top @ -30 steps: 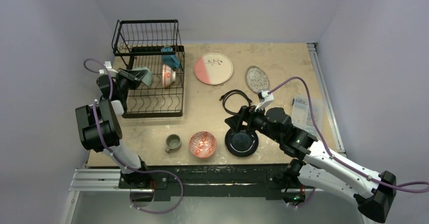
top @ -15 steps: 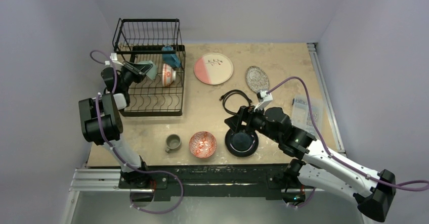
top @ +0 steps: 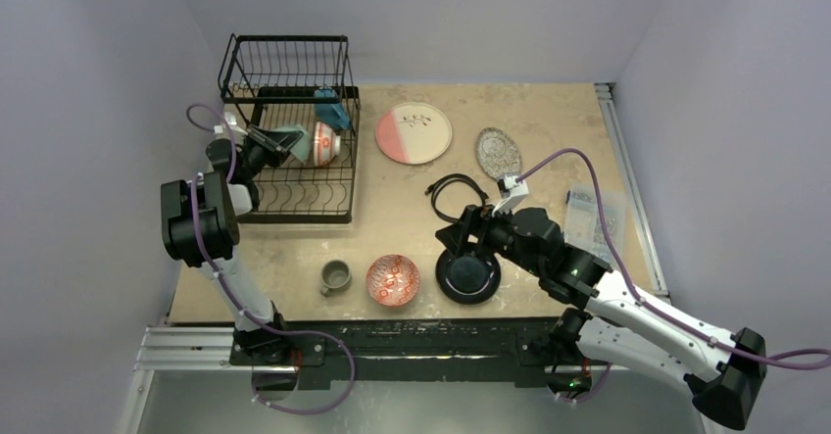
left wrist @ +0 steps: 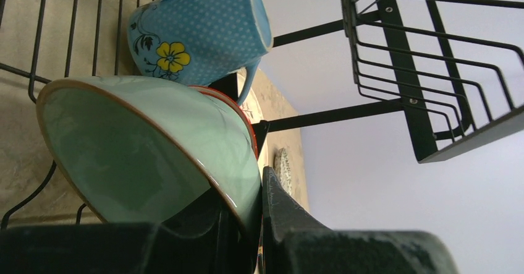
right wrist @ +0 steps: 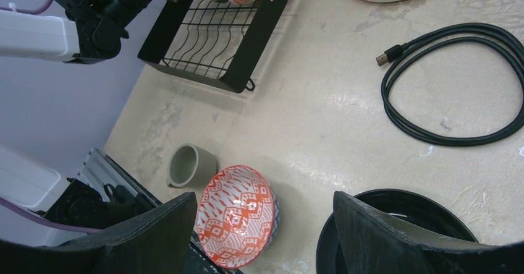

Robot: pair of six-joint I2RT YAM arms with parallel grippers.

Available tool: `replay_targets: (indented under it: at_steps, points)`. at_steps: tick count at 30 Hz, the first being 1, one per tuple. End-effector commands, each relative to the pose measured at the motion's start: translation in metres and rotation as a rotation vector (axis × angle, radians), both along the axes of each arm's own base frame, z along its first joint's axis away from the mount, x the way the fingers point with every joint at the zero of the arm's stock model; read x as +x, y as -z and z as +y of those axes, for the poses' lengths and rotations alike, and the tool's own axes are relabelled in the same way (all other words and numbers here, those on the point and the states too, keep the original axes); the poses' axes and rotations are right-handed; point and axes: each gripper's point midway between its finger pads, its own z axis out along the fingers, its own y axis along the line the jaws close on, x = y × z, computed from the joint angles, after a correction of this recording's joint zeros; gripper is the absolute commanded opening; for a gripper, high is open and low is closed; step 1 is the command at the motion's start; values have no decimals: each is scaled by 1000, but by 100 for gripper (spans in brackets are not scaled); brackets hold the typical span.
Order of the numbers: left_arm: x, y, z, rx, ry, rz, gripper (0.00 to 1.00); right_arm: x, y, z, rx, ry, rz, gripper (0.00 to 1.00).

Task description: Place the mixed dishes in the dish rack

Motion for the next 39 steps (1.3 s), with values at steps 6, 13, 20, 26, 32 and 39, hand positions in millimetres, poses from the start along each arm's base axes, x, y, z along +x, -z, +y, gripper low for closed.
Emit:
replay_targets:
  at_steps: [6,13,20,26,32,39]
  points:
    - [6,-17,-3,44,33,-122,5,3,-14,-3,17,10,-45,81]
    - [6,-6,-4,26,54,-58,19,2,-14,-4,15,12,-46,81]
    - [-1,-6,0,54,28,-17,27,2,-15,-3,14,6,-48,81]
    - [-4,-12,5,6,15,-25,17,1,-10,-2,13,-3,-38,81]
    - [-4,-13,5,28,44,-14,0,0,-8,-2,14,-3,-32,81]
    - [3,-41,0,92,128,-160,0,0,-7,-1,13,-6,-29,81]
